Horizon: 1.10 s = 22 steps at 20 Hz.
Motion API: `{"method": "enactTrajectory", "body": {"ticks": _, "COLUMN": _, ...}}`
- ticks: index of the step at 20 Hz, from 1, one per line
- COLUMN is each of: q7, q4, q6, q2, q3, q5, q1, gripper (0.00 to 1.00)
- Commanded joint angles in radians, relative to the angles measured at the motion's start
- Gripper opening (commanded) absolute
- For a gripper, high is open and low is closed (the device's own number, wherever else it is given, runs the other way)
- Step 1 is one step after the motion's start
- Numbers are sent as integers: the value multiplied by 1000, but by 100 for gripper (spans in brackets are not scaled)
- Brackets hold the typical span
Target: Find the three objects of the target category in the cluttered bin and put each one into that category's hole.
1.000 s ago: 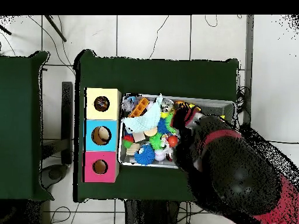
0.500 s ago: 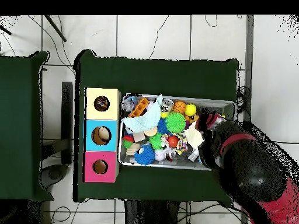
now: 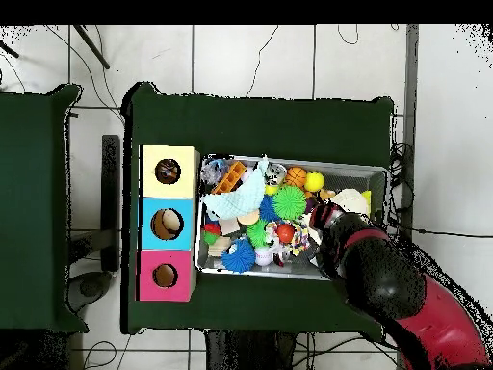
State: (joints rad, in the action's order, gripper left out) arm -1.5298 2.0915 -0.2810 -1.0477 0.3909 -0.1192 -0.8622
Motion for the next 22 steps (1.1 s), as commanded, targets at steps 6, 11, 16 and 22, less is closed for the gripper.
{"method": "enactTrajectory", "body": {"ticks": 6, "q7": -6, "q4": 76, "q6": 1, "q2": 63, "q3": 149, "q5": 161, "q1": -27, "gripper": 100}}
{"method": "enactTrajectory", "body": {"ticks": 11, "q7": -30, "q4": 76, "q6": -5, "q2": 71, "q3": 145, "q5": 180, "q1": -24, "gripper": 100}}
{"method": "enactTrajectory", "body": {"ticks": 16, "q7": -41, "q4": 61, "q6": -6, "q2": 106, "q3": 133, "q5": 197, "q1": -20, "gripper": 100}}
{"method": "enactTrajectory", "body": {"ticks": 22, "q7": -42, "q4": 59, "q6": 13, "q2": 144, "q3": 133, "q5": 213, "q1": -25, "gripper": 100}}
